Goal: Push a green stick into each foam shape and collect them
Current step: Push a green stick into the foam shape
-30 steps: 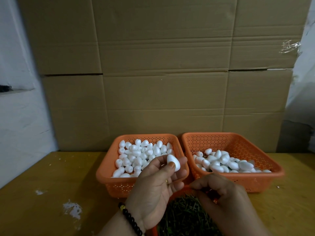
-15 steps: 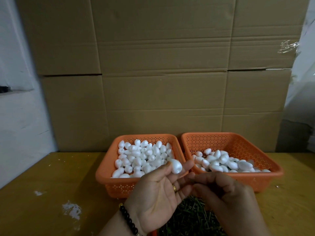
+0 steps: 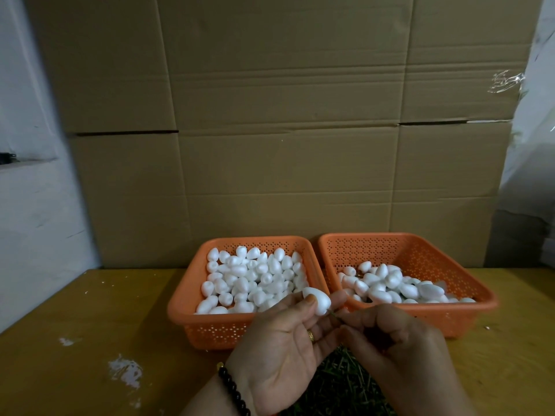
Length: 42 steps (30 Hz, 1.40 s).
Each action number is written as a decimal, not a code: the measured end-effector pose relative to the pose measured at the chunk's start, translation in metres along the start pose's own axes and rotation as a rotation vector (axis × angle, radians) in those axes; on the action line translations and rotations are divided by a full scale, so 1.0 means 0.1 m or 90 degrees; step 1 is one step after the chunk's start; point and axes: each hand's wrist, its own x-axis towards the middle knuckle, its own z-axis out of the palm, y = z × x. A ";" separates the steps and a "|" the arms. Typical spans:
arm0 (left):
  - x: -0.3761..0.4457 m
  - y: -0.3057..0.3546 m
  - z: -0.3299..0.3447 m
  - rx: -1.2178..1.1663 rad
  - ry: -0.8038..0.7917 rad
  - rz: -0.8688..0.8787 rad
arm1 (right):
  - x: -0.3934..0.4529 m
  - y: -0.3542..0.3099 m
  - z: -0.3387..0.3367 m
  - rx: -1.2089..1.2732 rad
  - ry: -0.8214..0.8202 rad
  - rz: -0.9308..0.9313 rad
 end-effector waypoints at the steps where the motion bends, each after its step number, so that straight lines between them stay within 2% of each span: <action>1: 0.00 -0.01 0.00 0.004 0.000 -0.001 | 0.00 0.00 0.00 0.000 0.000 -0.001; 36: -0.03 -0.11 0.09 0.066 0.038 -0.006 | -0.01 -0.01 -0.02 0.047 -0.058 0.084; 42: -0.03 -0.07 0.08 0.007 0.030 -0.006 | 0.00 0.01 0.00 0.053 -0.040 0.105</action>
